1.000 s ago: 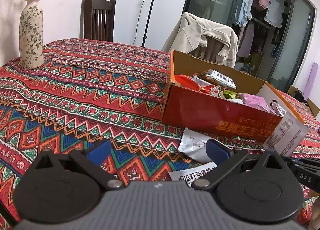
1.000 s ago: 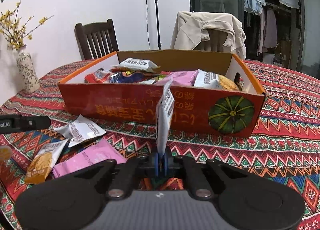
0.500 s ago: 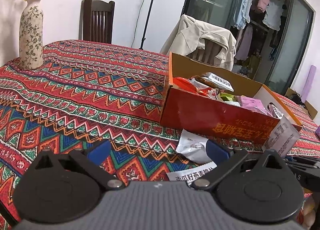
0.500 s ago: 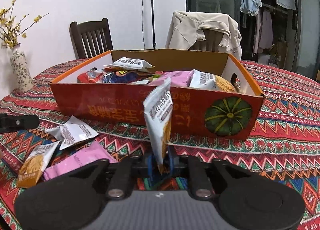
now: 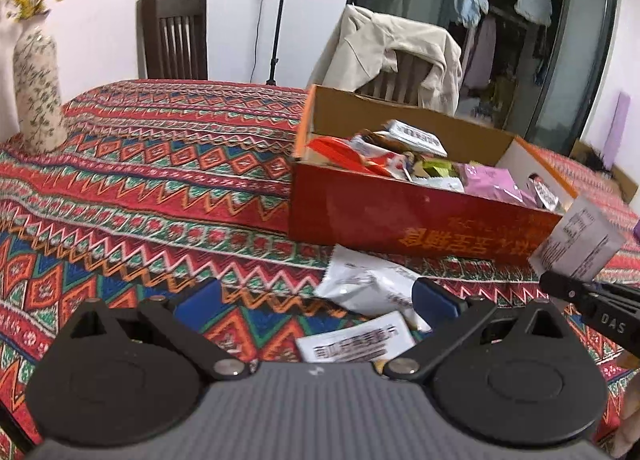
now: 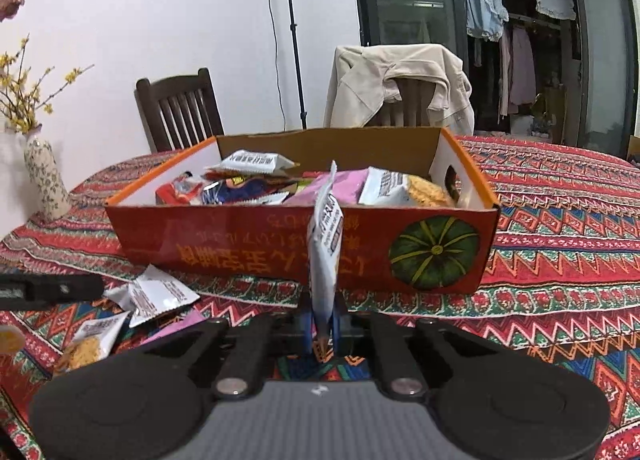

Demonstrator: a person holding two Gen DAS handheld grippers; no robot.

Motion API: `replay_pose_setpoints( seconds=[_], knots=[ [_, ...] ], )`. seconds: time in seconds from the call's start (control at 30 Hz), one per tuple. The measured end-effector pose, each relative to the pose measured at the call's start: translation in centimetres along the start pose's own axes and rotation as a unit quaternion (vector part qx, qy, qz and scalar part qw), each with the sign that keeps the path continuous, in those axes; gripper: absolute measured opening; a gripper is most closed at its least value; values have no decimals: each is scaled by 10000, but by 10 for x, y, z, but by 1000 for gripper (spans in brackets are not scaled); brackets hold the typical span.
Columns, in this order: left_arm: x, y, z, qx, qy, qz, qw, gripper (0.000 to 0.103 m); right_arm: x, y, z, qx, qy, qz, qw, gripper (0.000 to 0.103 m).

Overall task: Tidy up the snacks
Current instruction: 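Grasp a white packet with the right tool while the left tool grasps another white packet, then lift both white packets and carry them over the orange box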

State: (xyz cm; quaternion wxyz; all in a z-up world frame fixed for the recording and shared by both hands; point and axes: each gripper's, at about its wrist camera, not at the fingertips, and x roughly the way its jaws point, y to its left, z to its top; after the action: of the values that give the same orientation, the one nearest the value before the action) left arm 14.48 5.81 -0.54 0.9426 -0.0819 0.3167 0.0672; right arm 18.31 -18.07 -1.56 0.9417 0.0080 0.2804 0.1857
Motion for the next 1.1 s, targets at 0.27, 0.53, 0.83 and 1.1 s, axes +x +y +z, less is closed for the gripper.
replay_pose_setpoints(
  seconds=[0.27, 0.53, 0.83, 1.1],
  knots=[
    [31, -40, 5, 672, 451, 74, 9967, 103, -11, -5, 1, 122, -139, 109, 9998, 9],
    [54, -43, 3, 666, 618, 229, 9956, 103, -14, -5, 0, 138, -163, 210, 9996, 9],
    [46, -39, 4, 663, 507, -11, 9965, 79, -12, -5, -1, 108, -142, 182, 9997, 9],
    [35, -29, 3, 521, 472, -222, 9973, 65, -13, -2, -2, 43, -183, 161, 9997, 9]
  ],
)
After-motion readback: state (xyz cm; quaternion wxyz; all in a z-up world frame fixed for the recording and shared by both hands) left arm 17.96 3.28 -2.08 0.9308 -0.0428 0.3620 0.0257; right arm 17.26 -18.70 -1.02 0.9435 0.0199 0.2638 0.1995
